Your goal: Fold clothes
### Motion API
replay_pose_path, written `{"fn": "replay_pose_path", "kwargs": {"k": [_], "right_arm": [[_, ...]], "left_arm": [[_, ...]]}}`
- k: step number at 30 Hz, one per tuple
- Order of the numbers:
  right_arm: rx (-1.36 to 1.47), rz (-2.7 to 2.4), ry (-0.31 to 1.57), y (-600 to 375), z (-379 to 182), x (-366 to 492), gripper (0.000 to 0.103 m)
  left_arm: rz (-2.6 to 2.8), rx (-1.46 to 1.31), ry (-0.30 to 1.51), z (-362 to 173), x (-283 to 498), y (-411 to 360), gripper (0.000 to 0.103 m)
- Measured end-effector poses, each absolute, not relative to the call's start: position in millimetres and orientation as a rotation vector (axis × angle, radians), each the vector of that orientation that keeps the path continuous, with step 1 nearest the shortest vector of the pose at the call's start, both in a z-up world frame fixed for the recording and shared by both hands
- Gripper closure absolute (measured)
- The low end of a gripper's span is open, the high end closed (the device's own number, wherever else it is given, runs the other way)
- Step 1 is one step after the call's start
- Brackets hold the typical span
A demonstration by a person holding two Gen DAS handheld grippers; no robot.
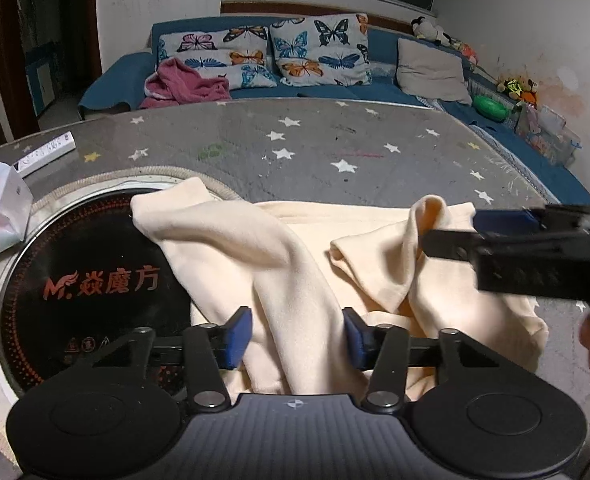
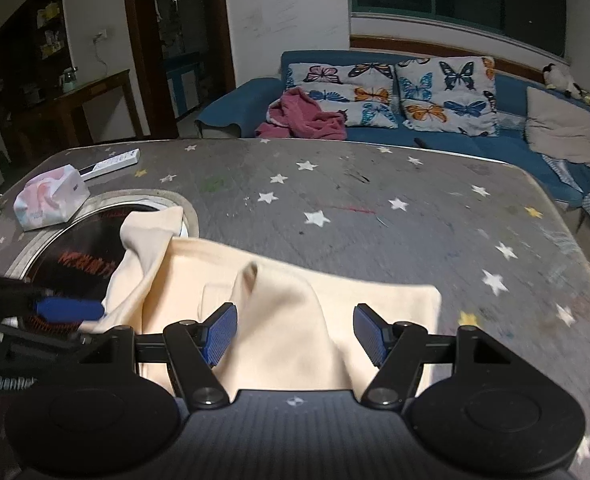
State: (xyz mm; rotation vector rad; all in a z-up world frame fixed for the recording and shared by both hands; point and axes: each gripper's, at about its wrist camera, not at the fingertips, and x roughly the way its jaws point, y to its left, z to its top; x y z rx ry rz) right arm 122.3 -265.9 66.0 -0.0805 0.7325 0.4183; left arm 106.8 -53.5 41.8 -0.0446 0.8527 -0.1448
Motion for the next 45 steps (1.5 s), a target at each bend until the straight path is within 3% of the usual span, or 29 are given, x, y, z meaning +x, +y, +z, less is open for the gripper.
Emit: {"fn": "replay_pose_path", "kwargs": {"k": [2, 4, 5, 9, 11, 13, 14, 18, 28, 40, 45], "right_arm": [[-0.082, 0.425, 0.744, -261.2, 60.2, 132.6, 0.04], [-0.082, 0.437, 0.764, -258.7, 54.0, 140.0, 0.052], [-0.076, 0.445, 0.773, -258.6, 51.7, 142.1, 0.065], [-0.046, 0.458, 0.774, -264.8, 50.5, 138.8, 0.091], [-0.05, 0.445, 0.754, -270.8, 55.1, 131.6, 0.093], [-0.057, 0.428, 0.731, -277.1, 60.4, 123.9, 0.093], [-0.059, 0.415, 0.715, -282.4, 64.6, 118.7, 0.094], [-0.043, 0.361, 0.653, -310.3, 83.4, 94.4, 0.094], [0.046, 0.195, 0.562, -391.9, 106.5, 22.2, 0.094], [0.127, 0.041, 0.647, -446.2, 72.8, -22.3, 0.093], [0.117, 0.004, 0.701, -451.1, 56.3, -30.3, 0.079]], "left_arm": [[-0.151, -0.056, 0.855, 41.2, 109.1, -51.8, 0.054], [-0.154, -0.061, 0.851, 42.4, 111.1, -51.2, 0.052], [-0.155, -0.063, 0.849, 42.9, 112.4, -50.9, 0.051], [-0.157, -0.07, 0.848, 43.0, 120.0, -51.6, 0.051], [-0.158, -0.062, 0.851, 41.1, 123.0, -52.7, 0.052], [-0.169, -0.057, 0.855, 38.4, 124.0, -52.9, 0.069], [-0.174, -0.057, 0.855, 37.5, 123.8, -52.5, 0.082], [-0.183, -0.084, 0.835, 39.1, 115.3, -45.6, 0.094], [-0.151, -0.143, 0.755, 62.6, 60.0, -11.6, 0.096], [-0.122, -0.227, 0.79, 58.4, -22.8, 34.0, 0.096], [-0.117, -0.214, 0.856, 43.7, -41.0, 41.5, 0.091]]}}
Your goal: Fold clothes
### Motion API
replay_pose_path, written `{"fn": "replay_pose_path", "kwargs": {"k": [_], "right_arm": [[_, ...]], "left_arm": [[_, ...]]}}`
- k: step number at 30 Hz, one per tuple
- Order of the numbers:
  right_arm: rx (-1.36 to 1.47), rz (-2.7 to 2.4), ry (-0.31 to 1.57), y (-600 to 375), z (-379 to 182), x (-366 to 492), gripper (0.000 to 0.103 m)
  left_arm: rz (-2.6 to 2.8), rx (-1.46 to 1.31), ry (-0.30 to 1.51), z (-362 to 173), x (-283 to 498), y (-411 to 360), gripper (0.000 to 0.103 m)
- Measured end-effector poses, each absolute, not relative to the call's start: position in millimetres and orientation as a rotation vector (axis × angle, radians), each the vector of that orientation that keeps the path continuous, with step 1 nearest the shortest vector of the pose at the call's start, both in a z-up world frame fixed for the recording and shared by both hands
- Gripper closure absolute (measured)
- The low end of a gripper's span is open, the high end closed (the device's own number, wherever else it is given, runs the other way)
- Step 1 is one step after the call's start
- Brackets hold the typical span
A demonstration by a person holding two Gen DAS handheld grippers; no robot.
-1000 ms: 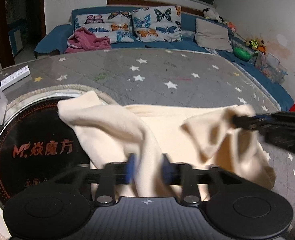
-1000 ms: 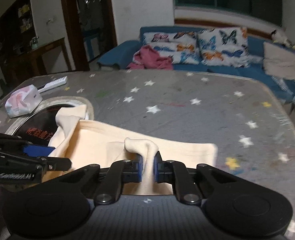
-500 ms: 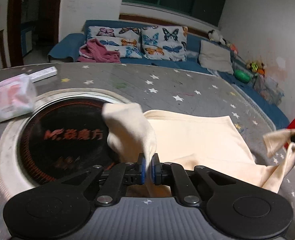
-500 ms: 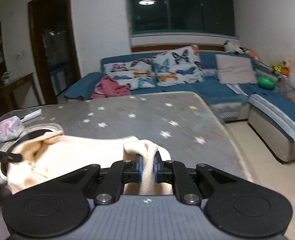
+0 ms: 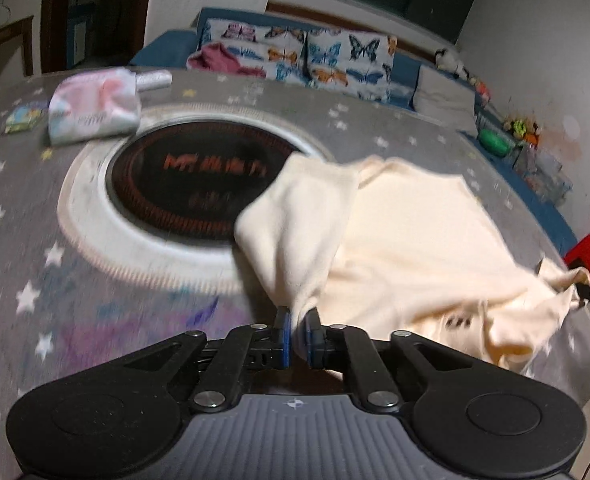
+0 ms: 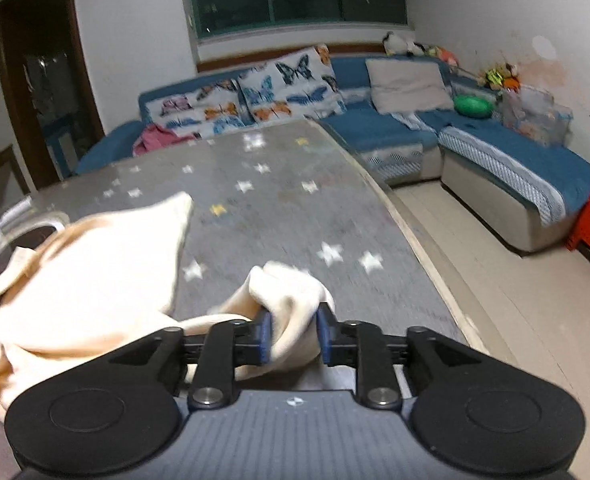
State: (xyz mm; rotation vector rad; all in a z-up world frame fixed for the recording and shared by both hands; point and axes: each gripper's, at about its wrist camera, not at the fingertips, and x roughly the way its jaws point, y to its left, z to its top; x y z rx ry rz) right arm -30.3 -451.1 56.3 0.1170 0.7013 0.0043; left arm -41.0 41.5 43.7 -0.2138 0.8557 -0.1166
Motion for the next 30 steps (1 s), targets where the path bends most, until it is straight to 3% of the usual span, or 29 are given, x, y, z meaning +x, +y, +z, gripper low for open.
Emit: {"fn": "replay_pose_path", "kwargs": {"k": [2, 4, 6, 23, 30], "right_arm": [[0.11, -0.018, 0.706, -452.0, 54.6, -35.0, 0.073], [0.097, -0.039, 0.698, -453.5, 56.2, -39.7, 0.069], [0.079, -0.055, 0.686, -455.0, 60.1, -42.9, 0.061], [-0.148, 0.123, 0.774, -402.3, 48.1, 5.0, 0.063], [-0.199, 0.086, 0.795, -405.2, 43.2, 7.6, 0.091]], "left_arm": [[-0.108, -0.196, 0.854, 43.5, -45.4, 41.7, 0.089], [-0.107, -0.178, 0.837, 48.5, -47.3, 41.5, 0.079], [-0.1, -0.164, 0.806, 55.4, -47.6, 41.1, 0.062], [-0.152, -0.015, 0.784, 48.1, 26.5, -1.3, 0.06], [-0.173, 0.043, 0.838, 22.7, 54.4, -16.1, 0.057]]}}
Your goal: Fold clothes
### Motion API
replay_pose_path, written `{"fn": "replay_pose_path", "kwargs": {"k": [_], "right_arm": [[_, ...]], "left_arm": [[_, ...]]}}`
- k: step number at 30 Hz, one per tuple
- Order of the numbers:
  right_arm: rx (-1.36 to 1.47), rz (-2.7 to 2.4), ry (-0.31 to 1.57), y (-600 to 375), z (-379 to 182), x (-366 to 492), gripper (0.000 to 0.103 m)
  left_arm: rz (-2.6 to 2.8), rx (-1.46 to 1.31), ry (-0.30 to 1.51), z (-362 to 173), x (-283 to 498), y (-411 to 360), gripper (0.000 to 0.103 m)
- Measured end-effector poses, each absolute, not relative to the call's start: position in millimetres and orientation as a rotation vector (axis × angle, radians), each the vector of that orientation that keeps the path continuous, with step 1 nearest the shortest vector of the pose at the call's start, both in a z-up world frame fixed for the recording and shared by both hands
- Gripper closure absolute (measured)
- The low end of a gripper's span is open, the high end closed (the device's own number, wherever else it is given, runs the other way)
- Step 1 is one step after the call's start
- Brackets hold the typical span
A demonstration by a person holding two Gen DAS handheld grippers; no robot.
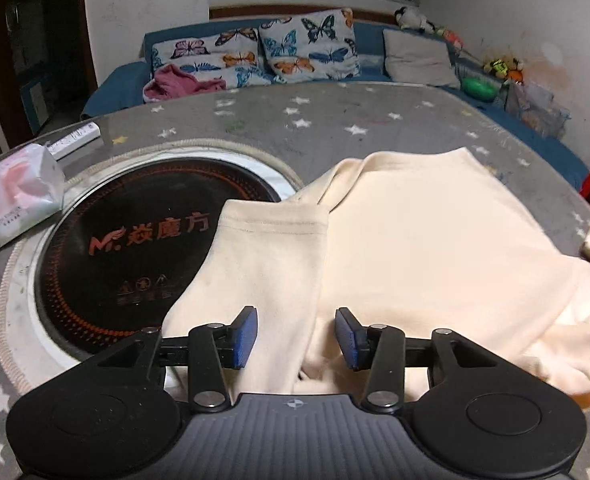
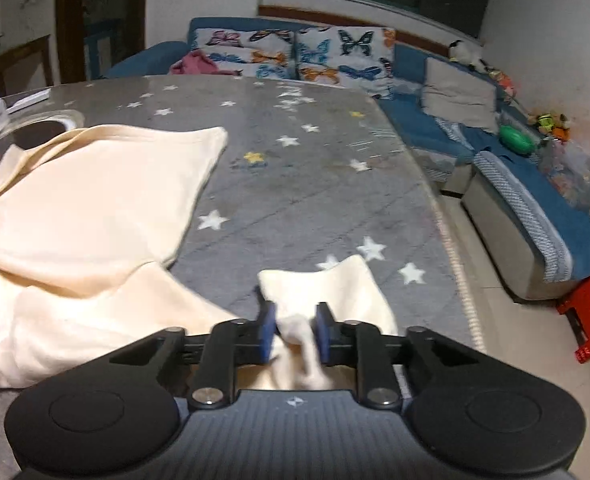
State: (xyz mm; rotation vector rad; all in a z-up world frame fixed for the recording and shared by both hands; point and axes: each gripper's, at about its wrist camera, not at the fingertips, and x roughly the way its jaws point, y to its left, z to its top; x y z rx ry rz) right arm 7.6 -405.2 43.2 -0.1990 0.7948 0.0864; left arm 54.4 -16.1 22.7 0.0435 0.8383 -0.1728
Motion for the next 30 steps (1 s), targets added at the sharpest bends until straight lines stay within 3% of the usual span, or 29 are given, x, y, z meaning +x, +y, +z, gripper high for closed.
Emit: {"fn": "replay_pose_path", "kwargs": {"k": [3, 8, 12, 15, 18, 22, 24, 30], "right_arm": [[-0.184, 0.017, 0.766, -418.5, 48.1, 6.6, 0.093], [-0.122, -0.11, 0.758, -448.3, 53.2, 3.0, 0.093], [-0.112, -0.127, 0.752, -457.2, 57.1, -5.7, 0.089], [-0.12, -0.099, 0.731, -451.9, 62.2, -12.6, 0.087], [-0.126, -0.04, 0.706, -439.1, 68.8, -19.1, 0.074], [-0.124, 0.077, 0.683, -415.9, 77.1, -26.4, 0.072], [-0.132, 0.149, 0.683, -399.3, 79.5, -30.3, 0.066], [-0.168, 0.34, 0.701, -354.1, 78.8, -41.5, 0.065]], "left_arm": [[-0.176, 0.018, 0.834, 21.3, 59.6, -12.4, 0.059], [-0.175, -0.02, 0.816, 21.7, 62.9, -3.9, 0.09], [-0.148, -0.073, 0.783, 29.2, 56.4, 8.4, 0.098], [-0.12, -0.122, 0.744, 39.8, 46.1, 21.6, 0.098], [-0.08, -0.168, 0.704, 51.8, 32.1, 38.5, 0.098], [0.004, -0.246, 0.657, 63.2, 3.7, 71.1, 0.098], [0.053, -0.28, 0.643, 65.8, -12.7, 89.3, 0.098], [0.204, -0.337, 0.656, 57.7, -60.5, 134.7, 0.097]]}}
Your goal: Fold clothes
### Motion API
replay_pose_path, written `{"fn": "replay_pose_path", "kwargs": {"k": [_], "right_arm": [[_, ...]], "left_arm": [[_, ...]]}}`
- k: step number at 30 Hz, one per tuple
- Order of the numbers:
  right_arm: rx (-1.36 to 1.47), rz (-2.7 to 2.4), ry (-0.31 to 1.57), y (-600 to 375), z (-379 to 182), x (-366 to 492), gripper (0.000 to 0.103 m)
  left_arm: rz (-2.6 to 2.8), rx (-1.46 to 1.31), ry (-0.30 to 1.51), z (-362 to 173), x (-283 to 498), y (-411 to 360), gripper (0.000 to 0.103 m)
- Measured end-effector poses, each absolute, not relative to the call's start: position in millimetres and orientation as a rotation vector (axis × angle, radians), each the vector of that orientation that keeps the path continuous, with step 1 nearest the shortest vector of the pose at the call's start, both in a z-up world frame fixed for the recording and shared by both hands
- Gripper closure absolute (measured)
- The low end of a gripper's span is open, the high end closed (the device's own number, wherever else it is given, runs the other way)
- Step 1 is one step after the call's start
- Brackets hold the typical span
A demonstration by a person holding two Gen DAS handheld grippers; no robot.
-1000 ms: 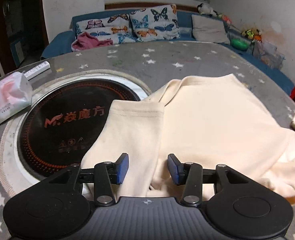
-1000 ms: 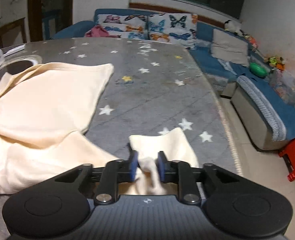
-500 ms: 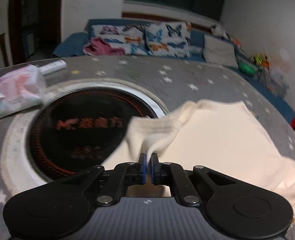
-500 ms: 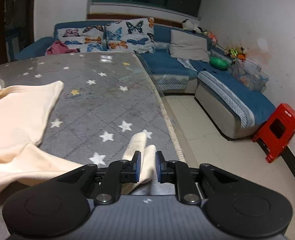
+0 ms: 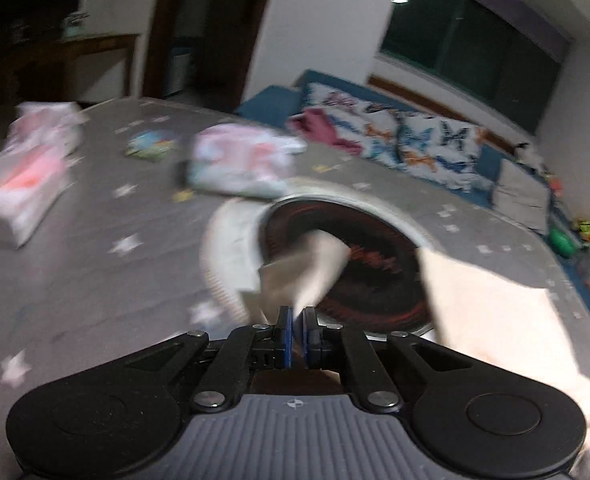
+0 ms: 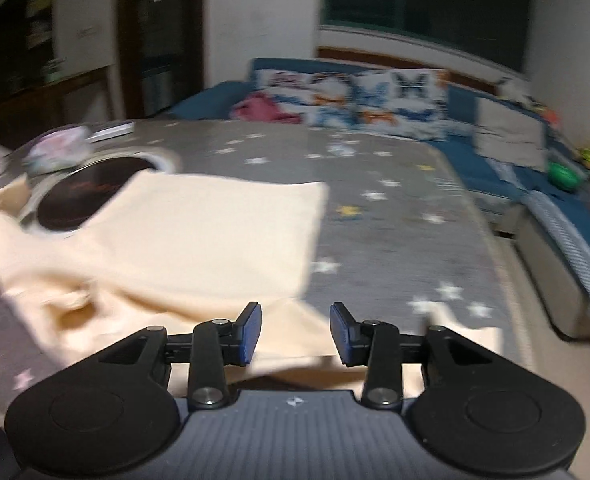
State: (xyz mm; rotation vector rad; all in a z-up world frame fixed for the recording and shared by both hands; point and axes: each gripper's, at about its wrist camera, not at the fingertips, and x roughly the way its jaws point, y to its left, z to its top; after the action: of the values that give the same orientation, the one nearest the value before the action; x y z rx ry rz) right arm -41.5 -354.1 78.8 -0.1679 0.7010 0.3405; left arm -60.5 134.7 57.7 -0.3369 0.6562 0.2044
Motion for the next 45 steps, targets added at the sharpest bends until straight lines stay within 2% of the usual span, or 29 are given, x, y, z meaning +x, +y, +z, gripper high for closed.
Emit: {"fn": "replay_pose_path", "kwargs": {"k": [4, 7, 10, 14, 15, 20, 24, 27, 28, 29, 31, 38, 41, 45], "right_arm": [[-0.205, 0.443, 0.712, -325.5, 73.8, -51.4, 0.065], [-0.219, 0.504, 0.709, -310.4, 74.1, -58.2, 0.066], [-0.223, 0.581, 0.717, -294.6, 73.6, -64.5, 0.066], [-0.27, 0.637, 0.732, -273.9, 66.5, -67.9, 0.066], [-0.283, 0.643, 0.735, -269.9, 64.2, -68.8, 0.066], [-0.335, 0.651, 0.749, -260.2, 55.5, -73.5, 0.078], [-0.333, 0.629, 0.757, -262.5, 52.5, -73.5, 0.092], [-0.317, 0.622, 0.754, -266.9, 54.1, -74.6, 0.098], [-0.313, 0.62, 0.749, -269.2, 55.4, -75.7, 0.098], [-0.308, 0.618, 0.744, -271.4, 56.9, -77.1, 0.098], [-0.297, 0.619, 0.735, -275.8, 61.1, -81.2, 0.098], [-0.295, 0.689, 0.74, -292.0, 77.7, -117.4, 0.098], [-0.309, 0.748, 0.777, -296.0, 78.9, -129.5, 0.097], [-0.31, 0.73, 0.738, -296.9, 86.4, -122.7, 0.095]], "left_arm": [[0.283, -0.356, 0.693, 48.6, -81.3, 151.4, 0.095], [0.185, -0.319, 0.695, 54.2, -89.6, 133.0, 0.093], [0.021, -0.262, 0.691, 63.1, -91.2, 97.9, 0.086], [-0.217, -0.191, 0.689, 67.3, -85.4, 40.5, 0.068], [-0.275, -0.172, 0.688, 68.1, -83.7, 25.9, 0.068], [-0.478, -0.078, 0.724, 59.2, -75.0, -31.8, 0.064], [-0.498, -0.036, 0.764, 48.5, -64.6, -57.2, 0.064], [-0.49, -0.03, 0.784, 41.9, -57.6, -61.2, 0.066], [-0.492, -0.031, 0.789, 40.3, -57.2, -60.4, 0.073], [-0.497, -0.033, 0.793, 38.8, -56.7, -59.4, 0.088], [-0.515, -0.046, 0.786, 39.4, -60.7, -56.3, 0.093], [-0.626, -0.029, 0.712, 54.8, -106.5, -46.2, 0.094], [-0.66, 0.021, 0.726, 48.6, -120.7, -47.0, 0.094], [-0.685, 0.042, 0.761, 40.8, -120.1, -48.8, 0.093]]}}
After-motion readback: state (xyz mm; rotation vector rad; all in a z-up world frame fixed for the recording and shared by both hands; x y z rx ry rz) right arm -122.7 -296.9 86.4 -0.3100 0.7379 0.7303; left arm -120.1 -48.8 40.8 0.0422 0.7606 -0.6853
